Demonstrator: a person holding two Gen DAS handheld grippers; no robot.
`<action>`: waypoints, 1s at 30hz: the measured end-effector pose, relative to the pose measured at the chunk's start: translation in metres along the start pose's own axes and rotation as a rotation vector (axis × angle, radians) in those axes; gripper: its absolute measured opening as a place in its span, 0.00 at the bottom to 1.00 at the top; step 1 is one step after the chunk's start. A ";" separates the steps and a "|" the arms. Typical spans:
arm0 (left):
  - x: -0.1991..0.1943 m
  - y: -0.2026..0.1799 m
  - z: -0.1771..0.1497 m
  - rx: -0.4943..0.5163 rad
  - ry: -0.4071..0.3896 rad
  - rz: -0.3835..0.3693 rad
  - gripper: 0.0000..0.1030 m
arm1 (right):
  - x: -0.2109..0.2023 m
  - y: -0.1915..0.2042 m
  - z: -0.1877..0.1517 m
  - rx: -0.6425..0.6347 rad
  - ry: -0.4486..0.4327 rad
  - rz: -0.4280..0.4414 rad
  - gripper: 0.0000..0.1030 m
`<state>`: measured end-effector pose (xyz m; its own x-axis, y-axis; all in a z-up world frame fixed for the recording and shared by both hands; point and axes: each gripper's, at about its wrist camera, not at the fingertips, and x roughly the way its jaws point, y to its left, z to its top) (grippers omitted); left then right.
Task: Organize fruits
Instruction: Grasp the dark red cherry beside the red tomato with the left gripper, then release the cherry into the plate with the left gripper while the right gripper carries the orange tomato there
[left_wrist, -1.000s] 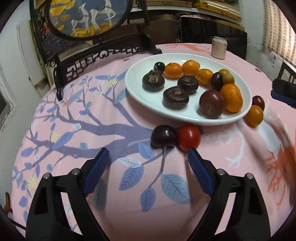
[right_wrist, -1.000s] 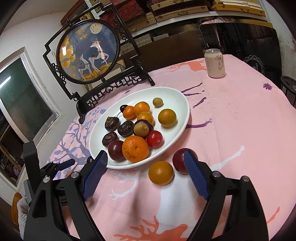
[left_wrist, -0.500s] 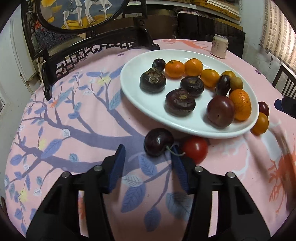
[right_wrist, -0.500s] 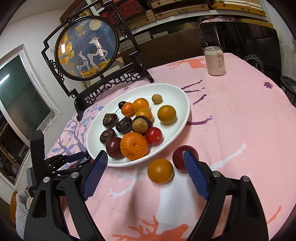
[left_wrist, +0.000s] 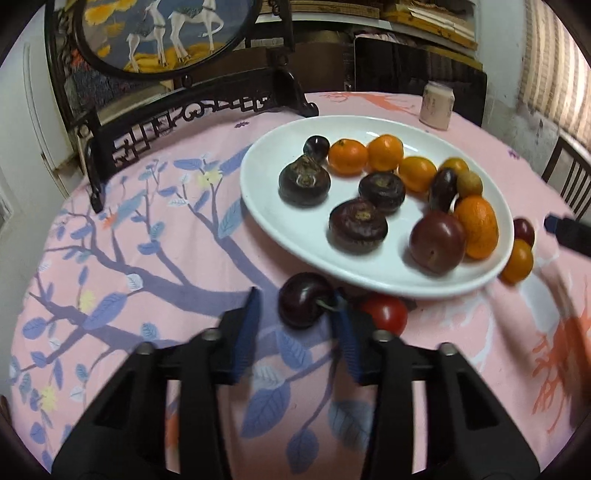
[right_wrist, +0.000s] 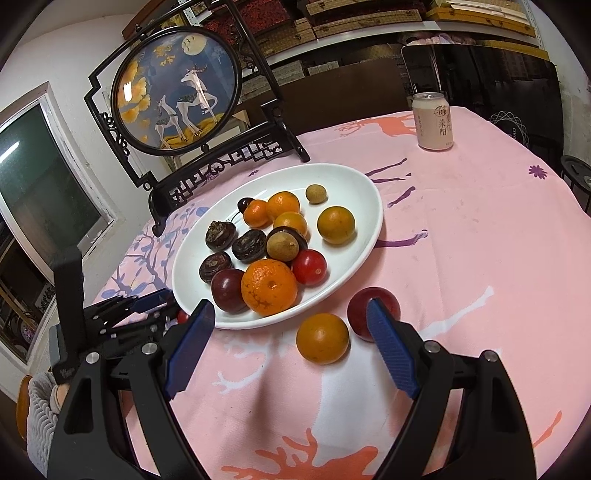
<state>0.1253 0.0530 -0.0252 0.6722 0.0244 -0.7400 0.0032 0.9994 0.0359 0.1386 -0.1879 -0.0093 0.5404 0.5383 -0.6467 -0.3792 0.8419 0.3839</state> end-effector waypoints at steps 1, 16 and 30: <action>0.004 0.003 0.002 -0.015 0.010 -0.011 0.31 | 0.000 0.000 0.000 0.000 0.002 0.000 0.82; -0.006 0.005 -0.004 -0.045 0.016 -0.014 0.27 | 0.005 0.002 -0.004 -0.016 0.072 0.023 0.78; -0.027 -0.008 -0.011 -0.007 -0.030 -0.013 0.27 | 0.036 -0.008 -0.019 -0.045 0.158 -0.071 0.35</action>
<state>0.0990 0.0447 -0.0135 0.6943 0.0106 -0.7196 0.0069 0.9997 0.0215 0.1467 -0.1756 -0.0483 0.4435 0.4616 -0.7683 -0.3796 0.8733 0.3055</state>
